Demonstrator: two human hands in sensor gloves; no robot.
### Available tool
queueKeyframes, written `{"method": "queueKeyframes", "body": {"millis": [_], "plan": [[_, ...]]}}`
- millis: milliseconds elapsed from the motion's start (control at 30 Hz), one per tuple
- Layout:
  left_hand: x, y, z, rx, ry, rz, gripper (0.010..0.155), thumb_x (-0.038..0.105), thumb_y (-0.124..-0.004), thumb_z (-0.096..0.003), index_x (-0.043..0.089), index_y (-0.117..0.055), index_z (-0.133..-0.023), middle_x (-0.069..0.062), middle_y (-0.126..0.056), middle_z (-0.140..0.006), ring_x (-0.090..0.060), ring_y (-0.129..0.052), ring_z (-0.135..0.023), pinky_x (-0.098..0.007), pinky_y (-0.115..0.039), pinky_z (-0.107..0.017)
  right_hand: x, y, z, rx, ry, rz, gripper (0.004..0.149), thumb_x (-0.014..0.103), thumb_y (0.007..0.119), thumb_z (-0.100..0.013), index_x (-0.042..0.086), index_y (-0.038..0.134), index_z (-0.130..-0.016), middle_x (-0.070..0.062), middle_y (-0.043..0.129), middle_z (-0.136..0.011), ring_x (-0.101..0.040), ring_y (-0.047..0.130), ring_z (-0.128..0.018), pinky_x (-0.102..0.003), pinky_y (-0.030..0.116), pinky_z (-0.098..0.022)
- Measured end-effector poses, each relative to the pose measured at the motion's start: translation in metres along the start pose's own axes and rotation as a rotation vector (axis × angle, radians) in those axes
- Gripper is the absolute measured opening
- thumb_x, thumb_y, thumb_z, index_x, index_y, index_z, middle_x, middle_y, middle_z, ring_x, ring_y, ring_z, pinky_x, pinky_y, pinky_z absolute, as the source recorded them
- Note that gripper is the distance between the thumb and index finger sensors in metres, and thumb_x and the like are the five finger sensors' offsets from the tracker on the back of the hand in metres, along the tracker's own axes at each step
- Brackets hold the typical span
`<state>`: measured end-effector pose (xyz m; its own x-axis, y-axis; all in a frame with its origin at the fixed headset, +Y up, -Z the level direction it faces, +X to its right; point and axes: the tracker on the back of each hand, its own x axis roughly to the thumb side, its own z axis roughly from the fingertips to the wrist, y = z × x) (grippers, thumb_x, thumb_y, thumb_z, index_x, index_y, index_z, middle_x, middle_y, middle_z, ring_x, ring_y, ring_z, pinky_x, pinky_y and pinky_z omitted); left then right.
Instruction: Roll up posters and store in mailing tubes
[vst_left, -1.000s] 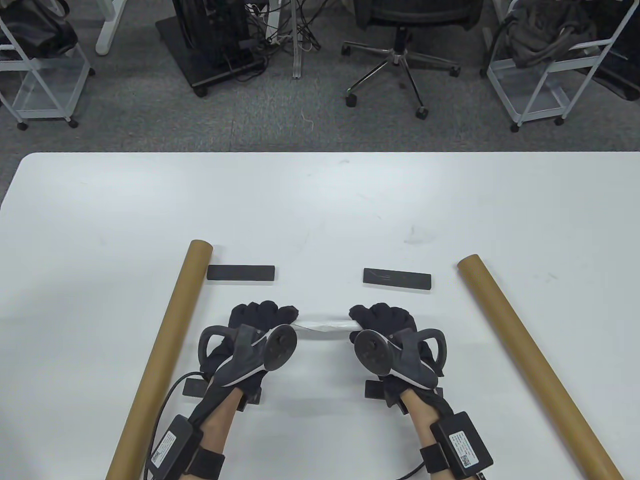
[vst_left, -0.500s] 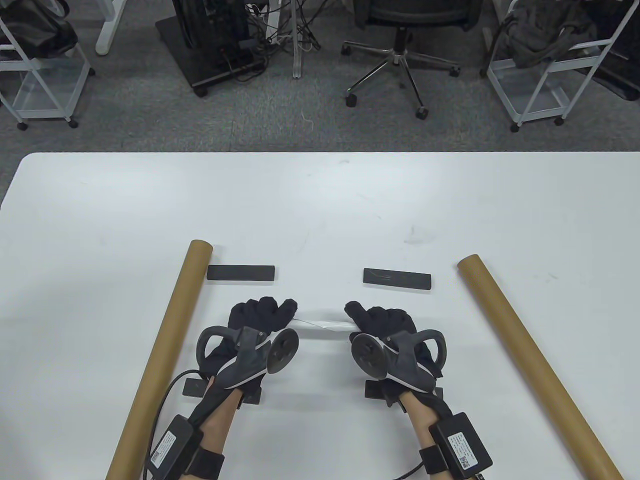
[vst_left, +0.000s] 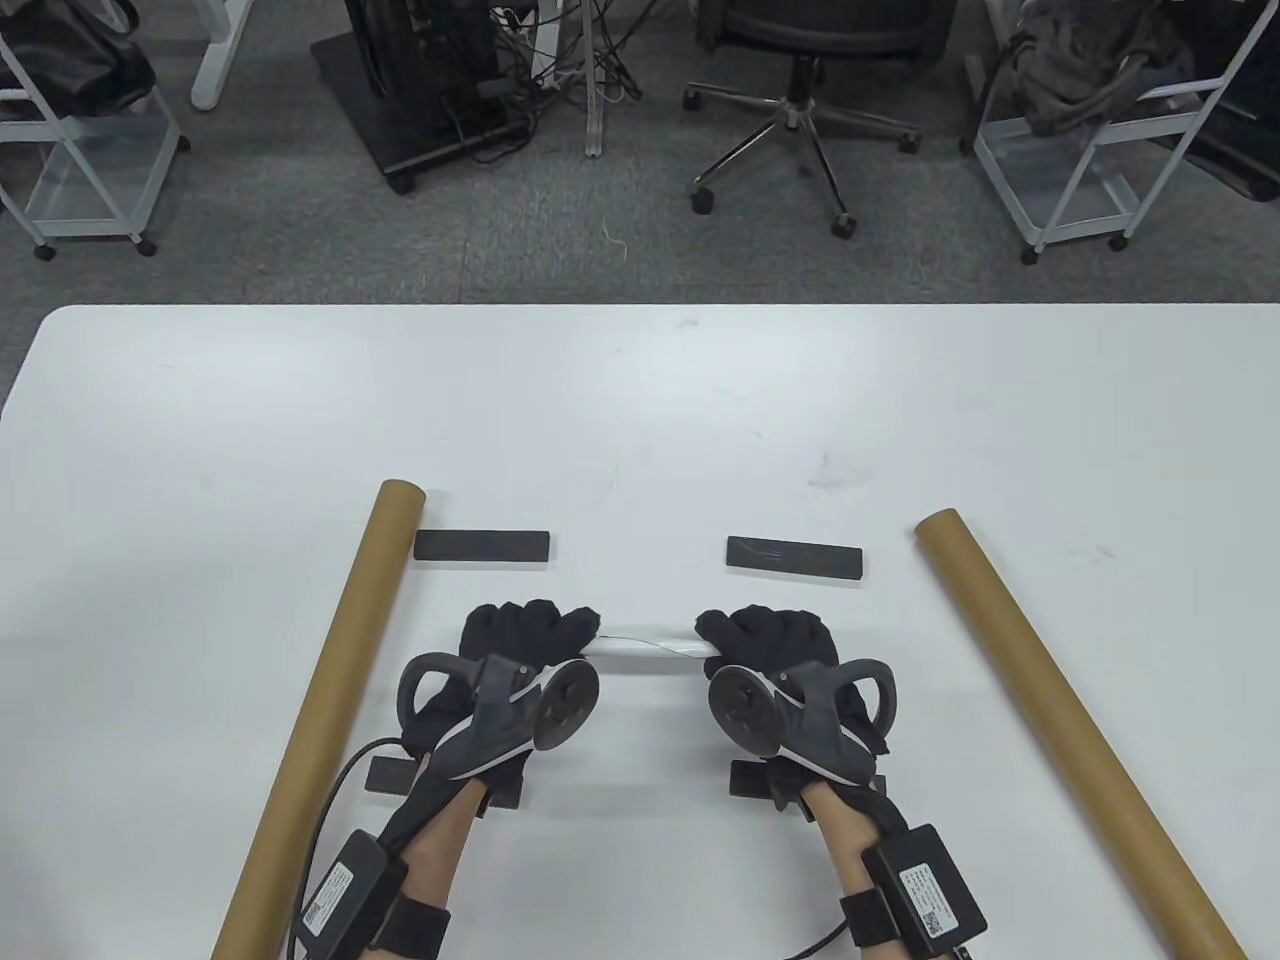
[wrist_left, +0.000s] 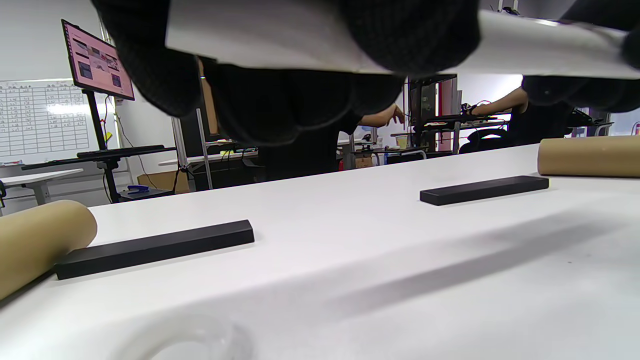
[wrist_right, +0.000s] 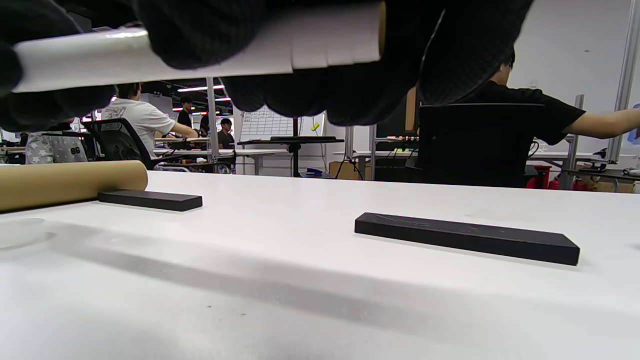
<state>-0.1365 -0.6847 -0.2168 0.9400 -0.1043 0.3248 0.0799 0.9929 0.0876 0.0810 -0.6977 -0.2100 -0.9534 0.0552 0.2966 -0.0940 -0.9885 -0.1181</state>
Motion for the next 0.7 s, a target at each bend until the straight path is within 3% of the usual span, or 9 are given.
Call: {"method": "queueKeyframes", "body": {"millis": [200, 300, 433, 500, 700], "plan": [[-0.0015, -0.0002, -0.0005, -0.032, 0.012, 0.031, 0.056, 0.047, -0.068, -0.0486, 0.037, -0.072, -0.104, 0.005, -0.087, -0.094, -0.025, -0.093, -0.085, -0.054, -0.072, -0.078, 0.0021, 0.0007, -0.0002, 0.012, -0.008, 0.013, 0.050, 0.034, 0.064, -0.047, 0.022, 0.070, -0.096, -0.008, 0.084, -0.088, -0.037, 0.088, -0.075, -0.065, 0.068, -0.065], [-0.0020, 0.0009, -0.0002, -0.008, 0.019, 0.006, 0.056, 0.047, -0.072, -0.0473, 0.039, -0.071, -0.103, 0.008, -0.088, -0.091, -0.023, -0.094, -0.080, -0.051, -0.075, -0.076, 0.0034, -0.0005, -0.0001, 0.008, -0.011, 0.016, 0.054, 0.033, 0.063, -0.048, 0.023, 0.059, -0.101, -0.008, 0.084, -0.088, -0.038, 0.089, -0.075, -0.065, 0.068, -0.065], [-0.0034, 0.0049, 0.0016, 0.041, 0.015, -0.024, 0.064, 0.048, -0.075, -0.0461, 0.045, -0.053, -0.106, 0.010, -0.090, -0.088, -0.019, -0.098, -0.075, -0.048, -0.079, -0.074, 0.0053, -0.0010, 0.0001, 0.007, -0.016, 0.023, 0.051, 0.034, 0.063, -0.049, 0.023, 0.062, -0.099, -0.008, 0.084, -0.090, -0.038, 0.089, -0.077, -0.065, 0.069, -0.065], [-0.0031, 0.0038, 0.0011, 0.025, 0.015, -0.010, 0.055, 0.048, -0.075, -0.0464, 0.041, -0.066, -0.100, 0.009, -0.091, -0.088, -0.020, -0.098, -0.076, -0.049, -0.079, -0.073, 0.0039, -0.0003, 0.0002, 0.009, -0.018, 0.006, 0.052, 0.034, 0.063, -0.049, 0.023, 0.062, -0.099, -0.008, 0.084, -0.091, -0.038, 0.089, -0.078, -0.065, 0.069, -0.065], [-0.0027, 0.0032, 0.0006, 0.037, 0.025, -0.013, 0.052, 0.046, -0.072, -0.0475, 0.037, -0.074, -0.099, 0.003, -0.080, -0.102, -0.025, -0.089, -0.088, -0.052, -0.074, -0.076, 0.0015, 0.0019, 0.0000, 0.021, -0.019, -0.034, 0.054, 0.035, 0.065, -0.048, 0.021, 0.064, -0.100, -0.009, 0.082, -0.093, -0.039, 0.087, -0.079, -0.065, 0.068, -0.065]]}}
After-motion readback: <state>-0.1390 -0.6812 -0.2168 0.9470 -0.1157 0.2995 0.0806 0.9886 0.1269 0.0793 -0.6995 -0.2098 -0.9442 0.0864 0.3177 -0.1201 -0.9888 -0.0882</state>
